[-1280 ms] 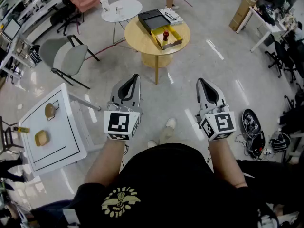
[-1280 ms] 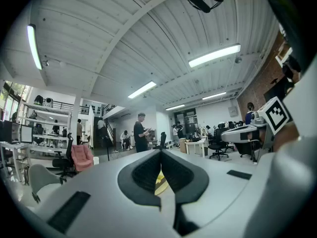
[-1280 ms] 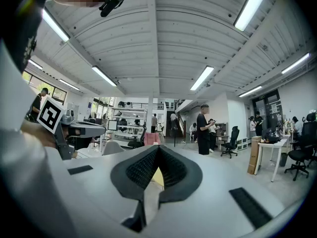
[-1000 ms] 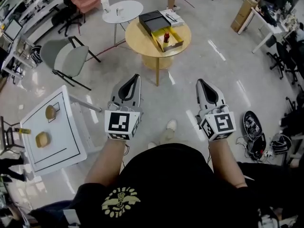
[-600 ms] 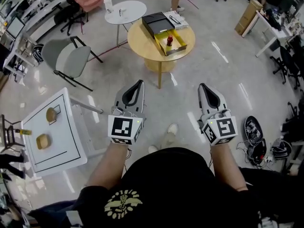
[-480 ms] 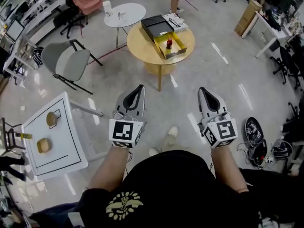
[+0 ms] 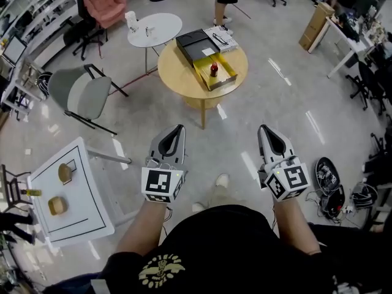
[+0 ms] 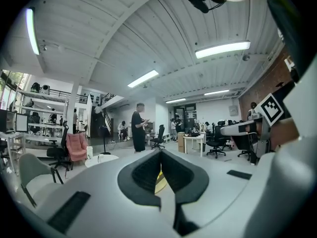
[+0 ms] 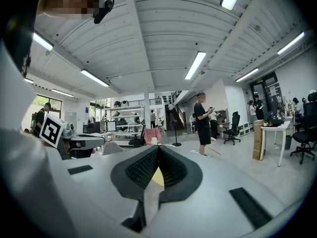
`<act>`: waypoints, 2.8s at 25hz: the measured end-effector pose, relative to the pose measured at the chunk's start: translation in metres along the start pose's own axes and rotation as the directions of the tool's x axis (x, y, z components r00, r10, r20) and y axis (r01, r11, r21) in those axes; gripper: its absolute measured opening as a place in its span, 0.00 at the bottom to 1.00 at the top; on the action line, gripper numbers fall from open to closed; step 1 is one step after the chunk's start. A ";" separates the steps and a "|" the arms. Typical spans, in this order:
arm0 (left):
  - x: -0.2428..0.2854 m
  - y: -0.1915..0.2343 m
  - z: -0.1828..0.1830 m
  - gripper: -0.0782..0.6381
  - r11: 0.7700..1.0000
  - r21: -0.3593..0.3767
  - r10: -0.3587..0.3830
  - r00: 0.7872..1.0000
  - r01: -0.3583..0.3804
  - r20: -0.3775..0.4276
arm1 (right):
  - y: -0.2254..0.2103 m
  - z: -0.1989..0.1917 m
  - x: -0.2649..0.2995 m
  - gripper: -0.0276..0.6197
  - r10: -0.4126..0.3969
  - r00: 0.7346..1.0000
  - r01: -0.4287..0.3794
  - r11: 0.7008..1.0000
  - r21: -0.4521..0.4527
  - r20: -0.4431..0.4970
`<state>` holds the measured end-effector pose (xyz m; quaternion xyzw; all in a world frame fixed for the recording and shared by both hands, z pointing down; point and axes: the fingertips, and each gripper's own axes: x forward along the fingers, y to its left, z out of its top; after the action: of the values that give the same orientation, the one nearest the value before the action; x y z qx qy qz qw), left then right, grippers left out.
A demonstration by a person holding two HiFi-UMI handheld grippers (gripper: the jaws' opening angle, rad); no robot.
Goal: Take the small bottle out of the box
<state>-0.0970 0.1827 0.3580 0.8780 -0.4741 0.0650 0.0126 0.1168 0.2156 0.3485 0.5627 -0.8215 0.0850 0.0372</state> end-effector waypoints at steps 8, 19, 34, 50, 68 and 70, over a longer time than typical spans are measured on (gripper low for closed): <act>0.036 0.016 0.007 0.13 1.000 -0.011 0.013 1.000 -0.013 0.004 | -0.023 0.007 0.028 0.07 0.007 1.000 -0.007 1.000 -0.008 -0.016; 0.085 0.020 0.032 0.13 0.998 0.022 0.066 0.998 -0.067 0.012 | -0.072 0.023 0.065 0.07 0.054 0.999 -0.055 0.999 0.002 0.005; 0.125 0.010 0.051 0.13 0.982 0.086 0.170 0.985 -0.168 -0.015 | -0.140 0.022 0.102 0.07 0.142 0.990 -0.143 0.989 0.049 0.019; 0.138 0.006 0.036 0.13 0.986 0.049 0.158 0.987 -0.156 -0.026 | -0.145 0.003 0.105 0.07 0.131 0.991 -0.130 0.991 0.032 -0.021; 0.173 0.054 0.011 0.13 0.991 0.017 0.133 0.989 -0.132 -0.059 | -0.134 -0.016 0.163 0.07 0.127 0.987 -0.122 0.991 0.053 -0.104; 0.180 0.066 0.013 0.13 0.992 0.017 0.129 0.990 -0.128 -0.058 | -0.132 -0.013 0.175 0.07 0.125 0.987 -0.120 0.992 0.048 -0.104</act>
<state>-0.0531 -0.0037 0.3656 0.8434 -0.5286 0.0946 0.0165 0.1755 0.0103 0.4014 0.5063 -0.8494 0.1342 0.0639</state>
